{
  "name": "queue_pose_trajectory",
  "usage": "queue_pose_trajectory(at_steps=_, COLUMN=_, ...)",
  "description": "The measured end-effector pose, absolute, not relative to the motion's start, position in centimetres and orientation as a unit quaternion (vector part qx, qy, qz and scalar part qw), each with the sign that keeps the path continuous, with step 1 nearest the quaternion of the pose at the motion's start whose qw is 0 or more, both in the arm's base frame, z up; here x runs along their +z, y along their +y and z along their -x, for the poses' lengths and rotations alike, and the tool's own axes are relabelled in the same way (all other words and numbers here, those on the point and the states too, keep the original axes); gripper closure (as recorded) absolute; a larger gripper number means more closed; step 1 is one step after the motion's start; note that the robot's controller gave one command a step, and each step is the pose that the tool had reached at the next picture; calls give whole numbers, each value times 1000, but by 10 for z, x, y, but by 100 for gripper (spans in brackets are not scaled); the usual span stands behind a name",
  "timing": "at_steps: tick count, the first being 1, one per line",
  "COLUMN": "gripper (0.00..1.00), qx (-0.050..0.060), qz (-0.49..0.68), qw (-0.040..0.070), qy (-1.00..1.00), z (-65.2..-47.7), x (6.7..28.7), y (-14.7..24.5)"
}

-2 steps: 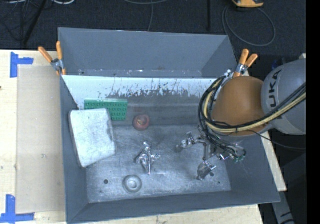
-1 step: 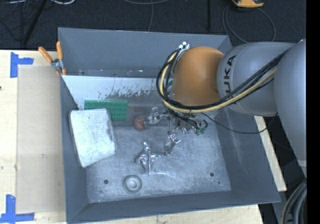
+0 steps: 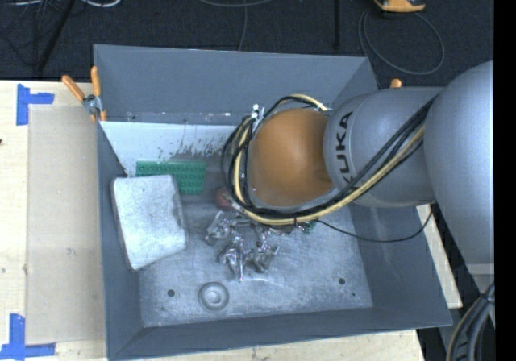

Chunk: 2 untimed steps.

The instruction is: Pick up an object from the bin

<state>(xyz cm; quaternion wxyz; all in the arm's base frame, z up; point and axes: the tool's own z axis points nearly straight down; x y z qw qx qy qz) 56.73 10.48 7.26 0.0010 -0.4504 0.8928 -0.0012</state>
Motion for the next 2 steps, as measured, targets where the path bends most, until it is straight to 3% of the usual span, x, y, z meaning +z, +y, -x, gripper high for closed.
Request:
queue_pose_trajectory(at_steps=1, gripper=0, qx=-1, qz=449, qw=0, qy=893, z=-568, x=73, y=105)
queue_pose_trajectory(at_steps=2, gripper=100, qx=0, qz=449, qw=3, qy=894, z=-569, x=76, y=106)
